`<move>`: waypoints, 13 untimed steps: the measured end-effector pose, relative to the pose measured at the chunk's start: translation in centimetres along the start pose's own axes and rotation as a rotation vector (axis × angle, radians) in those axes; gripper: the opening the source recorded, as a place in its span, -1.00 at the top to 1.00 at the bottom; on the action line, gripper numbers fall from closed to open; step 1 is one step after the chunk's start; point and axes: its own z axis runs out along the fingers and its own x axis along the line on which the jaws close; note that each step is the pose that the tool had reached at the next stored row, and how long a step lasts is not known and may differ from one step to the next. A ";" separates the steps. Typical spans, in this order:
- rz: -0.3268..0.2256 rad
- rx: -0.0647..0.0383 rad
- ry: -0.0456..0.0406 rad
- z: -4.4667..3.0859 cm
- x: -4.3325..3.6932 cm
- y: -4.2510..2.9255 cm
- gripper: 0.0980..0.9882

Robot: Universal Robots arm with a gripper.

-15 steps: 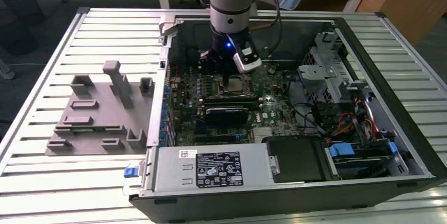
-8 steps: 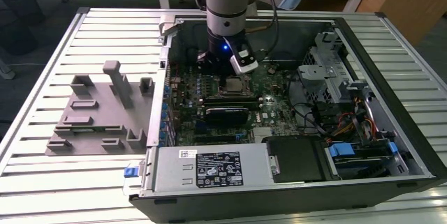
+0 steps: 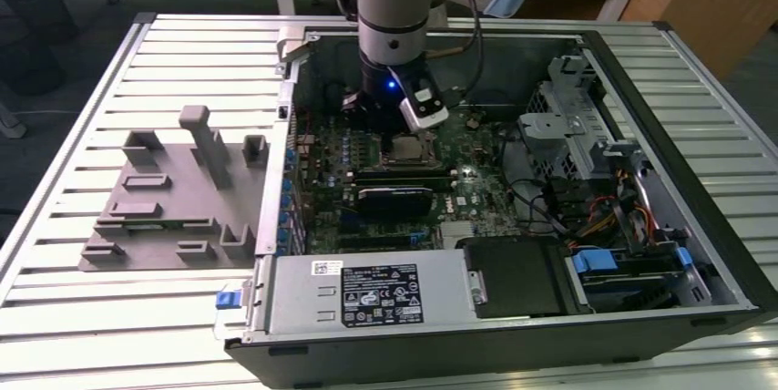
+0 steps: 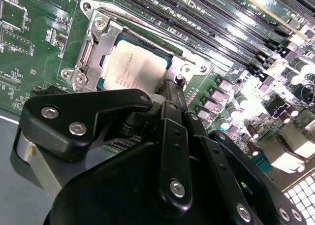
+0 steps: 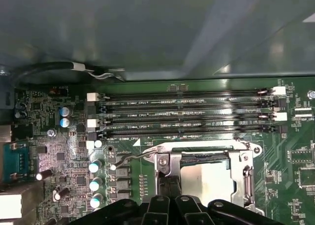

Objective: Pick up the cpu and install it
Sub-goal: 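Close the cpu cover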

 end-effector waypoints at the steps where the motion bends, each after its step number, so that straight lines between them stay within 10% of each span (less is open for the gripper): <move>1: -0.001 0.000 0.0001 0.00 0.00 0.00 0.98; 13: -0.002 0.000 0.0001 0.04 -0.72 0.04 0.98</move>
